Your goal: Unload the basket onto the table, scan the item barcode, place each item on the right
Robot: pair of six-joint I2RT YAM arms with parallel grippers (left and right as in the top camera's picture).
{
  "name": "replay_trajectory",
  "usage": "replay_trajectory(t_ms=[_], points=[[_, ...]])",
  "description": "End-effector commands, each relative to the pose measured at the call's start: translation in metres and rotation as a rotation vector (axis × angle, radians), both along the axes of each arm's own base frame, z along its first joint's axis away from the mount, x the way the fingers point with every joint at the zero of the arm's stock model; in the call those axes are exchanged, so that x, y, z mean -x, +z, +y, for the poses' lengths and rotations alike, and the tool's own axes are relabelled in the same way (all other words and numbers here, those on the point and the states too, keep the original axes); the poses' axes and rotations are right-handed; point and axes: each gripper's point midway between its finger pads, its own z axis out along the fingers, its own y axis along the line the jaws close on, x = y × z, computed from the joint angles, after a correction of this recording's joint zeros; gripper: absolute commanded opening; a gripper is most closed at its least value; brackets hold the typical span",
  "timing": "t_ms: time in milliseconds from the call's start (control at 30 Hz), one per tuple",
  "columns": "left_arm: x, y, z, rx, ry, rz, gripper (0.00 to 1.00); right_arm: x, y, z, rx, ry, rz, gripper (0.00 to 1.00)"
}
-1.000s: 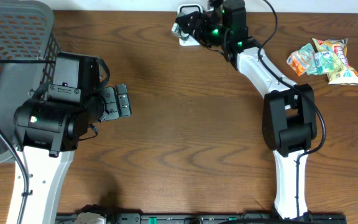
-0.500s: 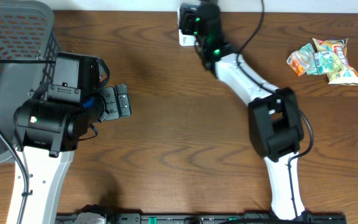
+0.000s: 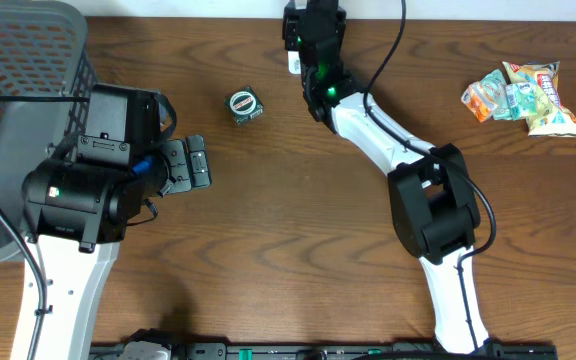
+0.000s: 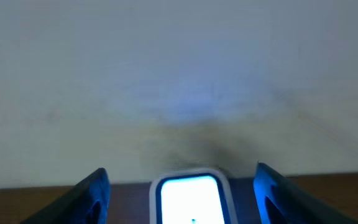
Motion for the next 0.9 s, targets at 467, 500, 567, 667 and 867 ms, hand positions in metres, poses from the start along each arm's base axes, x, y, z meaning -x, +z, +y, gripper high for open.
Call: replay_trajectory(t_ms=[467, 500, 567, 667, 867], points=[[0.000, 0.004, 0.001, -0.007, 0.002, -0.012, 0.98, 0.099, -0.092, 0.145, 0.065, 0.431, 0.347, 0.99], [0.000, 0.004, 0.001, -0.007, 0.002, -0.012, 0.98, 0.099, -0.095, 0.142, 0.045, 0.422, 0.369, 0.99], [0.000, 0.004, 0.001, -0.007, 0.002, -0.012, 0.98, 0.103, -0.103, 0.140, 0.030, 0.453, 0.416, 0.97], [0.000, 0.004, 0.001, -0.007, 0.002, -0.012, 0.98, 0.106, -0.108, 0.135, 0.031, 0.478, 0.473, 0.87], [0.000, 0.004, 0.001, -0.007, 0.002, -0.012, 0.98, 0.114, -0.102, 0.117, 0.127, 0.537, 0.609, 0.86]])
